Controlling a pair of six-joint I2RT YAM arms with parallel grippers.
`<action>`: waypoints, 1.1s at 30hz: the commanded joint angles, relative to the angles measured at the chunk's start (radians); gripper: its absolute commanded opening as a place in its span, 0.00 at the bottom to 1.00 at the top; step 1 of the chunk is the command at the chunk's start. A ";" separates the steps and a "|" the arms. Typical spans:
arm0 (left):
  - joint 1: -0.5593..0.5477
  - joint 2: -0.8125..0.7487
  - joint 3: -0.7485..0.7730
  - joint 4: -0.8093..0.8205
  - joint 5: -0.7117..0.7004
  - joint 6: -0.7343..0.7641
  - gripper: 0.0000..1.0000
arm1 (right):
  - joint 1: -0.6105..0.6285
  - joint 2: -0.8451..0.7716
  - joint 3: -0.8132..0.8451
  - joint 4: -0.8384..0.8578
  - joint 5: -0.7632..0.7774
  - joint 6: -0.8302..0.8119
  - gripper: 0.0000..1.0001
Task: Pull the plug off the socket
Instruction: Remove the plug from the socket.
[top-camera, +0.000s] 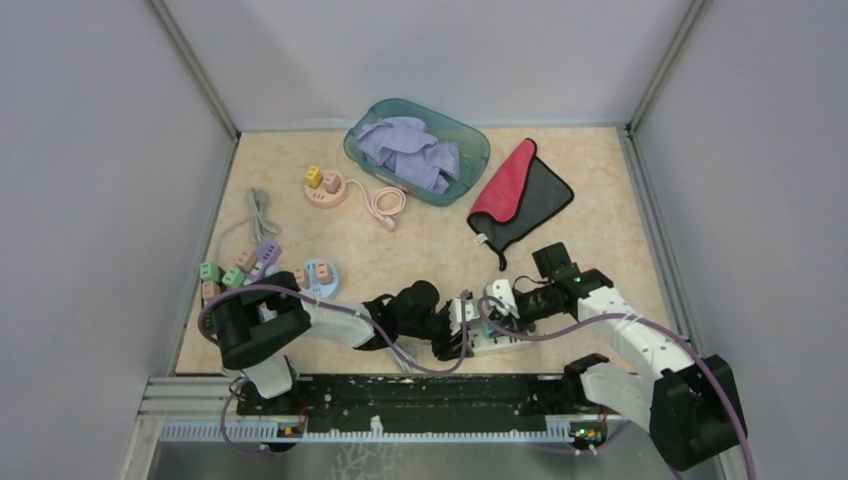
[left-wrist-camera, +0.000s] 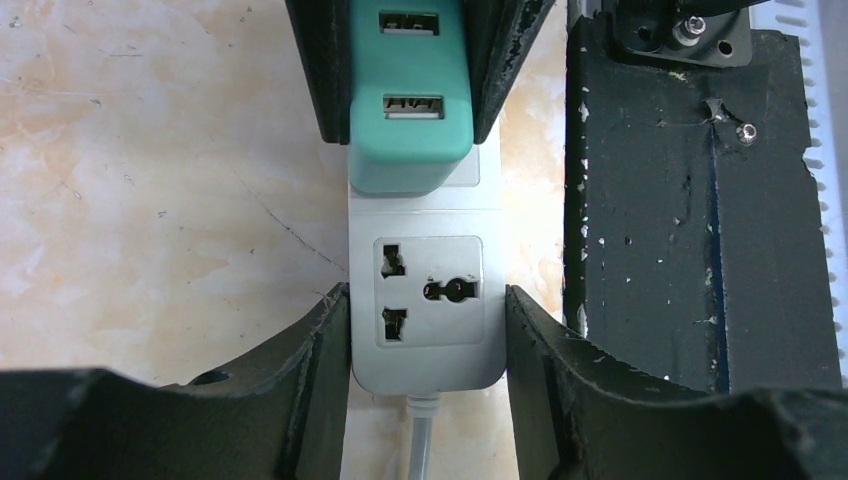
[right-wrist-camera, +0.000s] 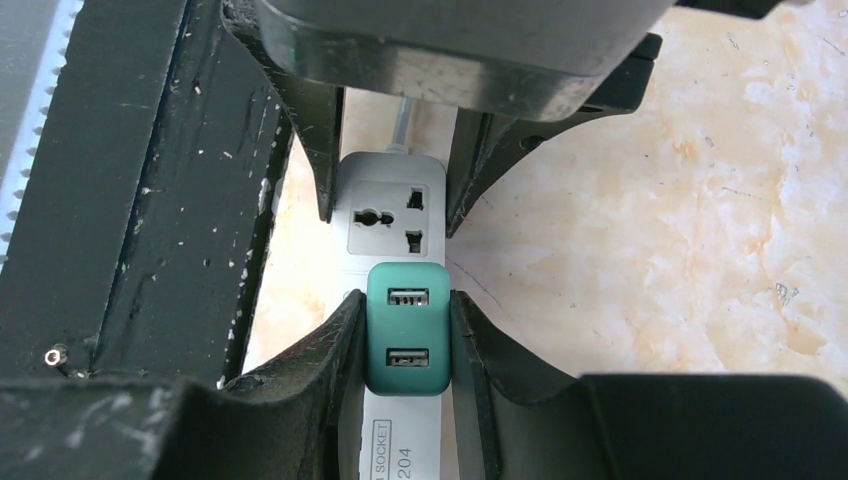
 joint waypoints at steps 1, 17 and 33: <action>0.008 0.027 0.026 0.021 -0.014 -0.017 0.01 | 0.029 -0.002 0.037 -0.026 -0.130 -0.017 0.00; 0.009 0.065 0.047 0.032 0.002 -0.024 0.01 | 0.035 0.013 0.057 0.169 -0.092 0.277 0.00; 0.030 0.001 -0.044 0.049 -0.066 -0.032 0.01 | -0.052 -0.013 0.071 -0.147 -0.165 -0.109 0.00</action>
